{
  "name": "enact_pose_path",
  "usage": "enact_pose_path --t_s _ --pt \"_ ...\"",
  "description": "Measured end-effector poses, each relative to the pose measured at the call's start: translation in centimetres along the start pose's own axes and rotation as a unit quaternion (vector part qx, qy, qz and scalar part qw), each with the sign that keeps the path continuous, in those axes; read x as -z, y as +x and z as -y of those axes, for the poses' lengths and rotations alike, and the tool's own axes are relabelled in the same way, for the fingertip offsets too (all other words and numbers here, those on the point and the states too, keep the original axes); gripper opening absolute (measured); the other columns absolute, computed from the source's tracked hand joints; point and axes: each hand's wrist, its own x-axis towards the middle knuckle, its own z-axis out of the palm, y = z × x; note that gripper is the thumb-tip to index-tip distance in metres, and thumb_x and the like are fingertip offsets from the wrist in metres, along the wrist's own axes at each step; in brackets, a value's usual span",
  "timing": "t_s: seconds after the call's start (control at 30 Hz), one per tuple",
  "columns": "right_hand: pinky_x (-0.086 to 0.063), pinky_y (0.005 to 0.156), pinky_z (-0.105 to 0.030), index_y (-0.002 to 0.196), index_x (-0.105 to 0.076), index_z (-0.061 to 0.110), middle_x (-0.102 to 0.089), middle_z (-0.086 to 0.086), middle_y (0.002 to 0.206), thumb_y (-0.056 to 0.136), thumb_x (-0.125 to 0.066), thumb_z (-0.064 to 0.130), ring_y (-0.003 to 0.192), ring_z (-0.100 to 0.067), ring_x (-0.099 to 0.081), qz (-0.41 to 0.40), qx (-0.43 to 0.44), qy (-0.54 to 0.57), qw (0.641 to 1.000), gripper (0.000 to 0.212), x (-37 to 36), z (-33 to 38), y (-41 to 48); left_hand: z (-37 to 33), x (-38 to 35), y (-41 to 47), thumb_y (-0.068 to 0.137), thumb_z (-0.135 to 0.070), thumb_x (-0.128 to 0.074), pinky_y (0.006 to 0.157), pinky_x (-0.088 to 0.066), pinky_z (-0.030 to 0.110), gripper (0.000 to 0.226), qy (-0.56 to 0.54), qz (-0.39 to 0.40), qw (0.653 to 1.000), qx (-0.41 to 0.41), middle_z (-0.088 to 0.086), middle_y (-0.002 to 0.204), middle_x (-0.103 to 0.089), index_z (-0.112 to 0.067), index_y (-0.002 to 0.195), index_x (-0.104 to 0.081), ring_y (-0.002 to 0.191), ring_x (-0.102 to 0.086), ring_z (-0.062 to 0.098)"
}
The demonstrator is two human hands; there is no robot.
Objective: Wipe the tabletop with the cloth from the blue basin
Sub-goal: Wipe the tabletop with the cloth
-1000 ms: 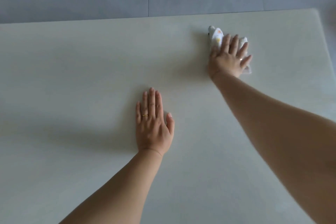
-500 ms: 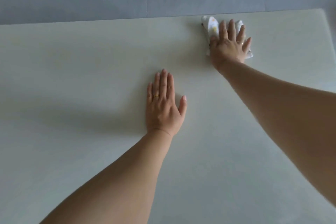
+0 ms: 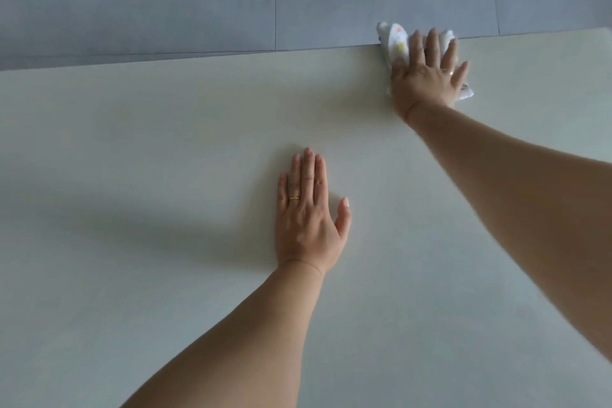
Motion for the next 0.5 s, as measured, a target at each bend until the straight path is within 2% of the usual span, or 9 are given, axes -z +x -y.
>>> enact_pose_path --t_s 0.03,0.07,0.13,0.2,0.27,0.33,0.4,0.5 --pt "0.007 0.115 -0.053 0.150 -0.010 0.029 0.000 0.004 0.160 0.097 -0.019 0.044 0.145 -0.028 0.008 -0.001 -0.016 0.006 1.000 0.056 -0.4 1.5 -0.8 0.0 0.0 0.0 0.088 -0.042 -0.037 0.118 -0.013 0.041 0.071 0.001 0.001 1.000 0.001 0.012 0.157 -0.023 -0.004 0.148 -0.028 0.145 -0.020 0.027" --pt "0.008 0.114 -0.054 0.150 -0.010 0.028 -0.001 0.003 0.160 0.098 -0.020 0.043 0.145 -0.029 0.008 0.000 0.007 0.008 1.000 0.056 -1.1 3.0 -1.9 0.0 0.0 -0.1 0.088 -0.042 -0.037 0.118 -0.014 0.041 0.071 0.003 0.001 1.000 0.001 0.012 0.157 -0.023 -0.004 0.148 -0.028 0.145 -0.020 0.027" --pt "0.010 0.112 -0.052 0.150 -0.010 0.028 -0.001 0.003 0.160 0.098 -0.020 0.044 0.145 -0.028 0.009 0.015 0.146 -0.012 0.989 0.055 -2.4 5.0 -4.7 -0.1 0.1 0.0 0.088 -0.042 -0.037 0.118 -0.014 0.041 0.071 0.005 0.003 1.000 0.003 0.012 0.157 -0.023 -0.004 0.148 -0.028 0.145 -0.020 0.026" --pt "0.009 0.114 -0.048 0.150 -0.010 0.030 -0.002 0.005 0.160 0.098 -0.020 0.047 0.146 -0.024 0.007 0.047 0.283 -0.045 0.957 0.055 -2.3 4.3 -5.8 -0.1 0.2 0.0 0.088 -0.041 -0.037 0.117 -0.014 0.041 0.071 0.007 0.000 1.000 0.003 0.012 0.156 -0.025 -0.003 0.147 -0.029 0.145 -0.022 0.027" --pt "0.005 0.115 -0.045 0.149 -0.012 0.031 -0.003 0.006 0.159 0.098 -0.023 0.047 0.146 -0.022 0.005 0.055 0.333 -0.063 0.939 0.055 -1.1 1.5 -3.8 -0.1 0.3 0.0 0.088 -0.041 -0.036 0.117 -0.013 0.041 0.071 0.007 0.000 1.000 0.001 0.013 0.156 -0.025 -0.003 0.147 -0.030 0.145 -0.022 0.027" --pt "0.002 0.115 -0.046 0.149 -0.013 0.031 -0.005 0.006 0.160 0.099 -0.024 0.046 0.146 -0.022 0.003 0.029 0.269 -0.054 0.961 0.054 0.2 -2.1 -0.7 -0.1 0.3 0.0 0.088 -0.041 -0.036 0.117 -0.013 0.041 0.071 0.008 -0.002 1.000 0.000 0.013 0.156 -0.025 -0.003 0.147 -0.030 0.145 -0.022 0.028" --pt "0.002 0.116 -0.048 0.149 -0.013 0.031 -0.004 0.005 0.160 0.098 -0.023 0.046 0.146 -0.024 0.003 0.010 0.137 -0.028 0.990 0.054 1.6 -5.4 2.1 -0.1 0.3 0.0 0.088 -0.041 -0.036 0.117 -0.013 0.041 0.070 0.008 -0.002 1.000 -0.004 0.013 0.156 -0.025 -0.003 0.147 -0.030 0.145 -0.022 0.028" --pt "0.006 0.116 -0.051 0.150 -0.012 0.030 -0.002 0.005 0.160 0.096 -0.018 0.046 0.146 -0.025 0.006 -0.009 -0.014 0.005 1.000 0.056 1.7 -4.8 2.6 -0.1 0.3 0.1 0.089 -0.041 -0.035 0.118 -0.011 0.040 0.070 0.008 -0.004 1.000 -0.001 0.013 0.156 -0.024 -0.003 0.147 -0.029 0.145 -0.020 0.028"
